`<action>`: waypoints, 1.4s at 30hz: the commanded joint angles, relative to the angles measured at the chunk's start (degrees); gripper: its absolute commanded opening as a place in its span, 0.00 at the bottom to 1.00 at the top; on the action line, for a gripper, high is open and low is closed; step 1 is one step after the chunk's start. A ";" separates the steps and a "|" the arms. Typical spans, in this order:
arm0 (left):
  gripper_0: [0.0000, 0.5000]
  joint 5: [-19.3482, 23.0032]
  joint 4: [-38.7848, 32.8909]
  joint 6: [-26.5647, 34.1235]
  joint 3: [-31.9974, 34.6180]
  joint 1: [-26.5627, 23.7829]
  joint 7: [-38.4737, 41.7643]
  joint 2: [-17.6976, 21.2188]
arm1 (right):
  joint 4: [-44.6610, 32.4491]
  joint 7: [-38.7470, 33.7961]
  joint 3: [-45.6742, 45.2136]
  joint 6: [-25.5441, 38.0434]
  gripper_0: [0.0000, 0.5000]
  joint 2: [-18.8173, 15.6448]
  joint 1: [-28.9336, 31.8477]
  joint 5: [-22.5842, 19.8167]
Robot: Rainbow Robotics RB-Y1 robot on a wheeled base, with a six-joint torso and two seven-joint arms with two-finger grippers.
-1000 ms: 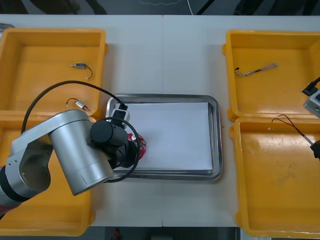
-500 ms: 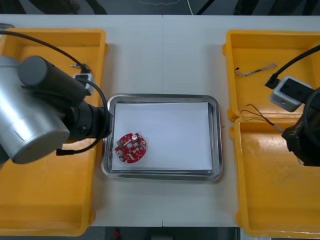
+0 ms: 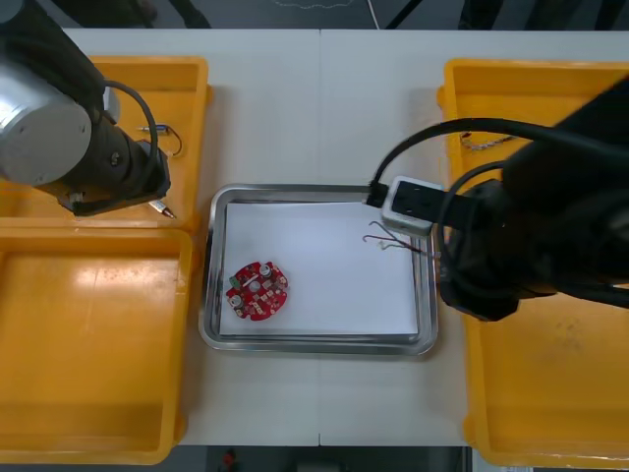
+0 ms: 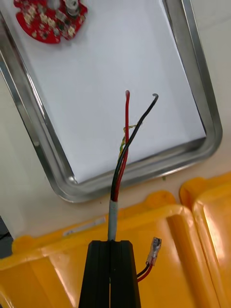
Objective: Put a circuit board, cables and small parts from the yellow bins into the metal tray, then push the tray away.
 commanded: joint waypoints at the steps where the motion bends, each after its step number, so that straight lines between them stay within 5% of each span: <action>1: 1.00 0.46 5.98 0.29 2.52 -5.54 -4.19 1.81 | 4.16 4.22 7.79 0.16 0.00 6.72 -7.06 3.31; 6: 1.00 0.63 13.45 -0.59 3.57 -9.23 -5.15 1.81 | 9.00 10.20 13.59 0.16 0.00 12.08 -10.04 9.03; 12: 1.00 0.81 19.95 -2.70 4.28 -12.48 -6.12 1.81 | 14.80 17.76 16.14 -2.26 0.00 14.37 -10.22 12.80; 18: 1.00 0.72 27.34 -8.06 4.28 -15.21 -6.82 1.81 | 20.25 22.42 18.51 -6.57 0.00 14.28 -10.22 14.47; 42: 1.00 -2.36 55.11 -26.96 0.23 -26.81 -5.42 -2.59 | 34.75 22.15 37.85 -23.97 0.00 12.43 -10.04 16.23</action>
